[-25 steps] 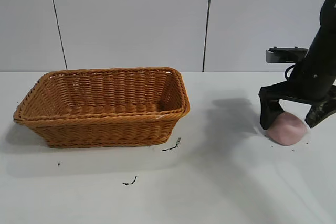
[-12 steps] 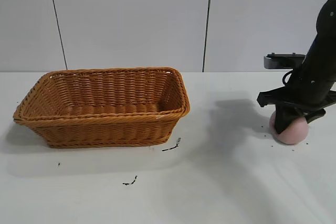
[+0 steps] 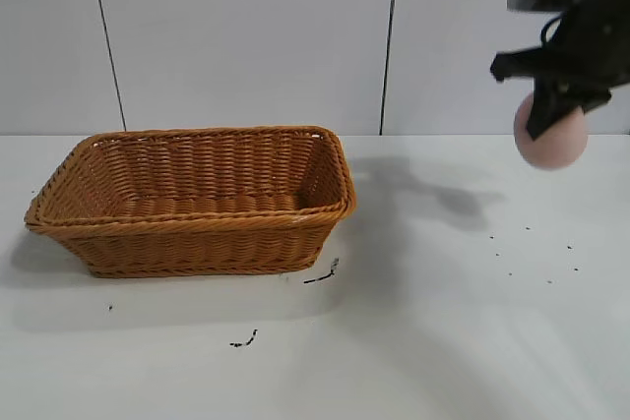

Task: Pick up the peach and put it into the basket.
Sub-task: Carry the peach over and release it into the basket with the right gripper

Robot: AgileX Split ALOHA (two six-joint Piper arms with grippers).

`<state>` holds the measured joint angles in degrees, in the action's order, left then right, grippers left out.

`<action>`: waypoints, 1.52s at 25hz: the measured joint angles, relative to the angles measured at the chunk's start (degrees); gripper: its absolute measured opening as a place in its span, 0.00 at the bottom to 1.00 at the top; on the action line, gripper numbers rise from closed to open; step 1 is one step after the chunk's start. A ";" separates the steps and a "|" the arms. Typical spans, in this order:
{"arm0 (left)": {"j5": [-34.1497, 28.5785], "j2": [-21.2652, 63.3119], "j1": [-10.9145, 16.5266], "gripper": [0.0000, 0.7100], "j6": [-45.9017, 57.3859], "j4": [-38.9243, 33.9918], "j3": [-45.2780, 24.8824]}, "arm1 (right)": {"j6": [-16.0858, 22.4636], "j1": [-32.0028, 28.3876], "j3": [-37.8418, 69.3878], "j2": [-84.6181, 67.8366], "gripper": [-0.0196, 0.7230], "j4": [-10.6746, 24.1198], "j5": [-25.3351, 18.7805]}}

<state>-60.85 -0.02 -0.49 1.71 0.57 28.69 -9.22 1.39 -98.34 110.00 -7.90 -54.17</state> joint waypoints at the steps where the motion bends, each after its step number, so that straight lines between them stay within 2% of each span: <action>1: 0.00 0.00 0.00 0.98 0.00 0.00 0.00 | 0.35 1.20 -2.56 0.58 0.02 0.19 -0.27; 5: 0.00 0.00 0.00 0.98 0.00 0.00 0.00 | 0.89 6.12 -8.67 3.09 0.02 0.19 -0.40; 12: 0.00 0.00 0.00 0.98 0.00 0.00 0.00 | 1.28 20.52 -18.93 9.39 0.02 0.01 -1.09; 18: 0.00 0.00 0.00 0.98 0.00 0.00 0.00 | 1.28 30.95 -19.78 16.34 0.02 -0.27 2.61; 23: 0.00 0.00 0.00 0.98 0.00 0.00 0.00 | 1.16 34.30 -19.78 24.10 0.02 -0.27 6.46; 28: 0.00 0.00 0.00 0.98 0.00 0.00 0.00 | 1.16 34.43 -19.78 29.58 0.03 0.14 8.92; 30: 0.00 0.00 0.00 0.98 0.00 0.00 0.00 | 1.16 34.43 -19.78 30.19 0.12 0.20 8.97; 31: 0.00 0.00 0.00 0.98 0.00 0.00 0.00 | 1.16 34.43 -19.78 30.26 0.20 0.25 9.03; 34: 0.00 0.00 0.00 0.98 0.00 0.00 0.00 | 1.16 34.38 -19.78 30.14 0.68 0.25 9.38; 35: 0.00 0.00 0.00 0.98 0.00 0.00 0.00 | 1.11 34.38 -19.78 30.07 0.78 0.25 9.38; 36: 0.00 0.00 0.00 0.98 0.00 0.00 0.00 | 1.04 34.38 -19.84 29.69 0.86 0.25 9.26; 38: 0.00 0.00 0.00 0.98 0.00 0.00 0.00 | 1.04 34.38 -21.14 29.11 0.92 0.25 8.27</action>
<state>-60.85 -0.02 -0.49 1.71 0.57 28.69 -8.18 35.77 -119.48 139.11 -7.65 -45.89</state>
